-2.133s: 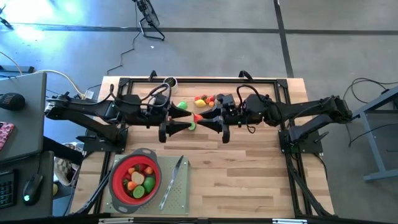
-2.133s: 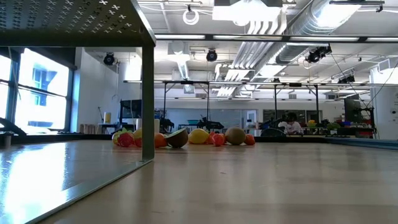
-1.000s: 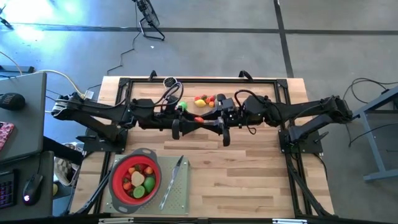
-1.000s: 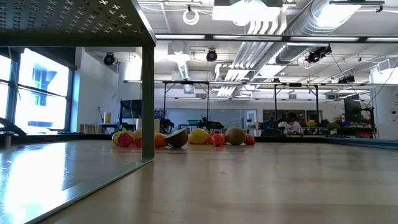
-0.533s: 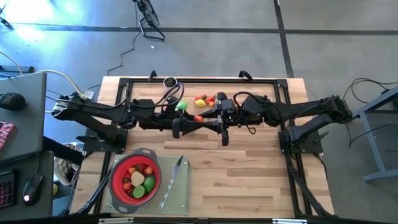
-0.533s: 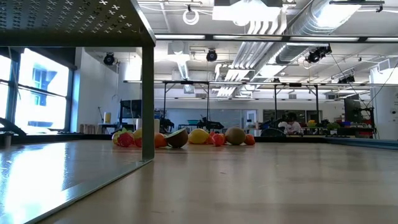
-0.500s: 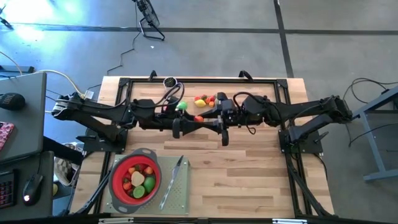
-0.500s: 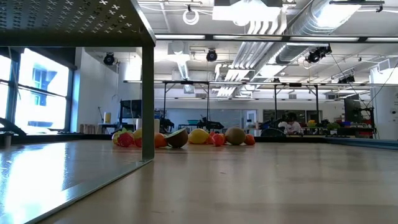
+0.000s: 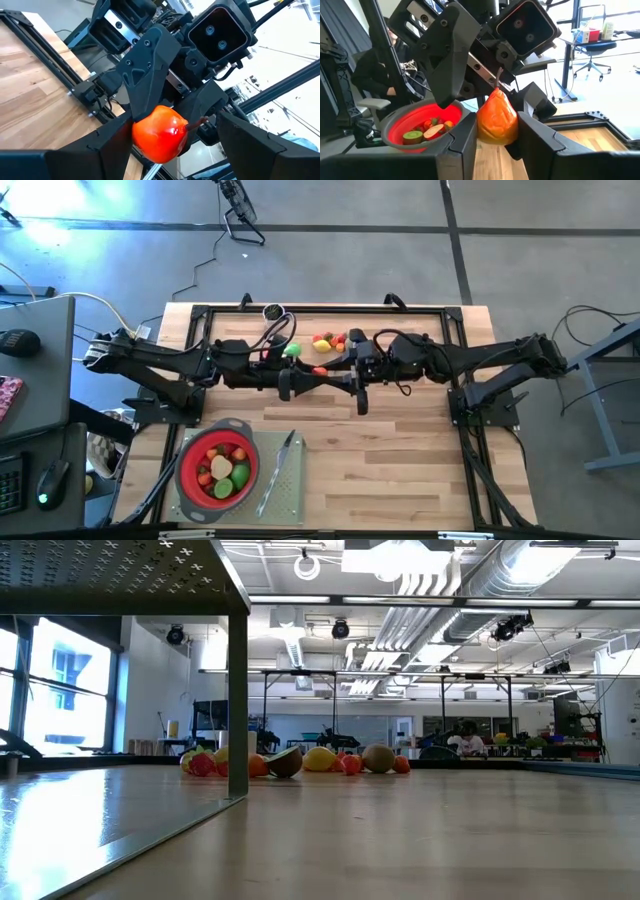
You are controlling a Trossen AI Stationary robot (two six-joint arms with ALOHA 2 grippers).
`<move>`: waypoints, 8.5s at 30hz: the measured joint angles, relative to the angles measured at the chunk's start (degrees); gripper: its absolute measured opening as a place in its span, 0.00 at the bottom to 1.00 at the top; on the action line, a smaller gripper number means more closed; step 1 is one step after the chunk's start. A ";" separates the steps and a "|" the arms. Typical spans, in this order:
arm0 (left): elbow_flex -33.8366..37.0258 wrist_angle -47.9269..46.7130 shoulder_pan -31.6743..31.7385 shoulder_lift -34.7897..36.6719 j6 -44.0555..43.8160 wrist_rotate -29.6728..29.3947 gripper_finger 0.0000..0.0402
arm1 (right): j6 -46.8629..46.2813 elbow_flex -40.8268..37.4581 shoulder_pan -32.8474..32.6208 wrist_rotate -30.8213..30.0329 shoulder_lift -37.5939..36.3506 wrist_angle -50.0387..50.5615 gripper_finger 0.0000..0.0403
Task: Pick & Place Fruit
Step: Put the pear into the red strainer bowl on the shelf, then put the kiwi into the red strainer bowl on the shelf
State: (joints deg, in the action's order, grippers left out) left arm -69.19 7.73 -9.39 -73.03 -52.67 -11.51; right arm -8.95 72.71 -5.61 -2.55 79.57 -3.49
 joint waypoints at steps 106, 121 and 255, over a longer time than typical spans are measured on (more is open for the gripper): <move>-0.07 -46.43 -33.51 22.51 10.87 -10.17 0.39 | -1.99 -0.02 0.13 -6.54 -11.65 6.71 0.67; -0.07 -55.13 -40.65 11.85 -1.54 -15.43 0.36 | -1.75 -0.02 0.15 -9.83 -11.65 7.65 0.67; -0.15 -23.29 -22.50 15.29 37.31 -29.91 0.23 | -4.78 0.00 0.09 -12.47 -11.63 15.00 0.67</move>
State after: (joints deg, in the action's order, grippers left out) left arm -69.34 -15.57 -31.89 -57.74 -15.36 -41.41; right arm -13.74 72.71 -5.52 -15.01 67.94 11.51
